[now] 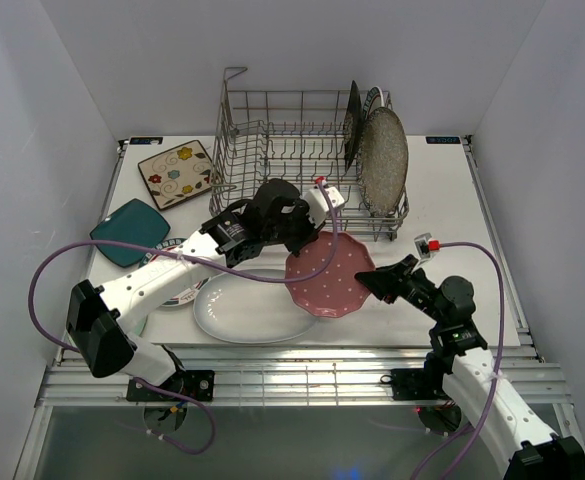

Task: Load the plates into the dish rack
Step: Insert the plate into the dish rack.

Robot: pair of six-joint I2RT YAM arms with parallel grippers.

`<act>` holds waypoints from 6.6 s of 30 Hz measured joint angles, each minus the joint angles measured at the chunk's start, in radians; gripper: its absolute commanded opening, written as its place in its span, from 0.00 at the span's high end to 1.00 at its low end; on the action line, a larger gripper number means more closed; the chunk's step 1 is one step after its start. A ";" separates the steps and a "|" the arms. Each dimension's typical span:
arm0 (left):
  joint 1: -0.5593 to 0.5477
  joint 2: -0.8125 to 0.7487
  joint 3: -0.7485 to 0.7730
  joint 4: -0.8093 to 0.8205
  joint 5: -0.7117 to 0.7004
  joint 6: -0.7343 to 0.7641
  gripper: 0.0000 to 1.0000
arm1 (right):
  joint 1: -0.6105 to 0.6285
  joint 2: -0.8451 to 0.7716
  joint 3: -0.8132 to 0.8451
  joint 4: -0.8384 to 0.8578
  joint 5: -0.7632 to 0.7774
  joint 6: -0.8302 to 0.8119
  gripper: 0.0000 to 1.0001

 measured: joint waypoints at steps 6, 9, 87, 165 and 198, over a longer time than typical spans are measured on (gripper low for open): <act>0.010 0.000 -0.016 0.009 0.006 0.014 1.00 | -0.003 0.048 0.000 0.029 -0.002 0.064 0.92; 0.012 0.000 -0.019 0.011 0.006 0.016 1.00 | -0.003 0.079 0.000 0.054 -0.008 0.097 0.92; -0.015 -0.173 -0.225 0.463 -0.020 0.932 0.05 | 0.010 0.979 1.300 -0.771 0.213 0.482 0.92; 0.862 -0.228 -0.359 0.700 0.152 -0.179 0.02 | 0.269 1.748 1.931 -0.053 1.519 -1.046 0.92; 0.922 -0.214 -0.341 0.688 0.266 -0.274 0.02 | 0.267 1.827 1.957 0.024 1.505 -1.054 0.92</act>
